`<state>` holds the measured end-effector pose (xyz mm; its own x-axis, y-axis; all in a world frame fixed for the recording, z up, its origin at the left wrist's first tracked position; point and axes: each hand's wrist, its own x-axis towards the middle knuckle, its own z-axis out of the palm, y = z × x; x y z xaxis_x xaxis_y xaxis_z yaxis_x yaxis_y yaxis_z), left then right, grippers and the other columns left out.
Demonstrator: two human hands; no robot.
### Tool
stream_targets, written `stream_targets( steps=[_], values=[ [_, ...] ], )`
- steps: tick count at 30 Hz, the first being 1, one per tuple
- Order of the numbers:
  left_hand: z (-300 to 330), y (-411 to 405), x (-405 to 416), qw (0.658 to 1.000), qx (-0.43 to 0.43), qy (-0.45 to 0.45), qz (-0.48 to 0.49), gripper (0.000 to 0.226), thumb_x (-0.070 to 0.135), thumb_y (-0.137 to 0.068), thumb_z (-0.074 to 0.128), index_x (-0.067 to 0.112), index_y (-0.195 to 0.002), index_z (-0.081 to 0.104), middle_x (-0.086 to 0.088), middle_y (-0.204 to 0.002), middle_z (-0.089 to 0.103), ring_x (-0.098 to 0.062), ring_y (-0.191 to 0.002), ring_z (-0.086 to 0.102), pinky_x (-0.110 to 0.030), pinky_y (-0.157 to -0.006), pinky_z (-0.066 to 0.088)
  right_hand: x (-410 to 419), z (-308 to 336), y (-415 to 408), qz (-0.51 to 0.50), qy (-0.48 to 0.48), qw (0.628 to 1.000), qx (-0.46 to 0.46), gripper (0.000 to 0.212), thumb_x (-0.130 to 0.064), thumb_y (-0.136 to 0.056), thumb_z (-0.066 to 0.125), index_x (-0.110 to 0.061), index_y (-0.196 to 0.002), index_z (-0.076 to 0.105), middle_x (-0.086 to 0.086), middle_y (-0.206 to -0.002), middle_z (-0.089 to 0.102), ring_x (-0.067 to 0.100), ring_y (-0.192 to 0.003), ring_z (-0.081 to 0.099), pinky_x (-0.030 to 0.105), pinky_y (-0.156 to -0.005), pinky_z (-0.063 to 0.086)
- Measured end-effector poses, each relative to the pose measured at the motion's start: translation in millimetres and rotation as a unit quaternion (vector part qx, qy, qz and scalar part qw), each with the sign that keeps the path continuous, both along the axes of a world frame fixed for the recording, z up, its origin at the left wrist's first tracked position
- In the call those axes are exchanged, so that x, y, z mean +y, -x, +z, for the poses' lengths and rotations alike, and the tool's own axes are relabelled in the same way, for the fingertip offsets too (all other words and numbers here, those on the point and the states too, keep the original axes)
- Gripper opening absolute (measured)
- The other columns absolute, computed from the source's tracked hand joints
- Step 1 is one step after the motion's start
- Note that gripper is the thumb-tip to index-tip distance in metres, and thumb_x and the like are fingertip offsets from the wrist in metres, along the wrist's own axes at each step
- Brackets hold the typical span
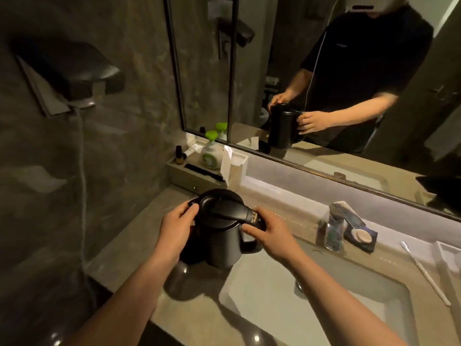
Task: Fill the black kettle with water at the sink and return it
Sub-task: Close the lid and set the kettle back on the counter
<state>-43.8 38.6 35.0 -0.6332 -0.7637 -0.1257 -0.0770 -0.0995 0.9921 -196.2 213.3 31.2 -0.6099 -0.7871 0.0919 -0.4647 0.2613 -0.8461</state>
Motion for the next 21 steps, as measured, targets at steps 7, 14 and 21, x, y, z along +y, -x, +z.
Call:
stream_targets(
  steps=[7,14,21],
  values=[
    [-17.0,-19.1,-52.6,0.998,-0.017,-0.016,0.064,0.019,0.024,-0.091,0.056,0.036,-0.098,0.07,0.012,-0.099,0.072,-0.007,-0.098,0.063,-0.035,-0.085,0.051,-65.8,-15.5,-3.3,0.058,-0.027,0.998,-0.018,0.021,-0.032,-0.087,0.07,-0.025,-0.103,0.058,-0.014,-0.083,0.057,0.001,-0.072,0.053,0.017,-0.063,0.038],
    [-38.5,-23.9,-72.1,0.997,-0.018,-0.014,0.074,0.023,0.022,-0.09,0.055,0.037,-0.093,0.072,0.008,-0.094,0.073,-0.011,-0.093,0.066,-0.035,-0.079,0.053,-92.1,-40.7,-4.3,0.082,-0.04,0.994,-0.057,0.023,-0.03,-0.087,0.07,-0.022,-0.107,0.06,-0.01,-0.085,0.059,0.01,-0.078,0.057,0.028,-0.072,0.045],
    [-50.1,-26.6,-81.3,0.997,-0.033,0.01,0.062,0.024,0.026,-0.09,0.055,0.044,-0.094,0.071,0.013,-0.094,0.072,-0.005,-0.092,0.065,-0.032,-0.076,0.051,-100.5,-50.3,-0.5,0.083,-0.043,0.993,-0.076,0.025,-0.029,-0.087,0.07,-0.024,-0.11,0.062,-0.012,-0.087,0.061,0.008,-0.079,0.059,0.031,-0.075,0.05]
  ],
)
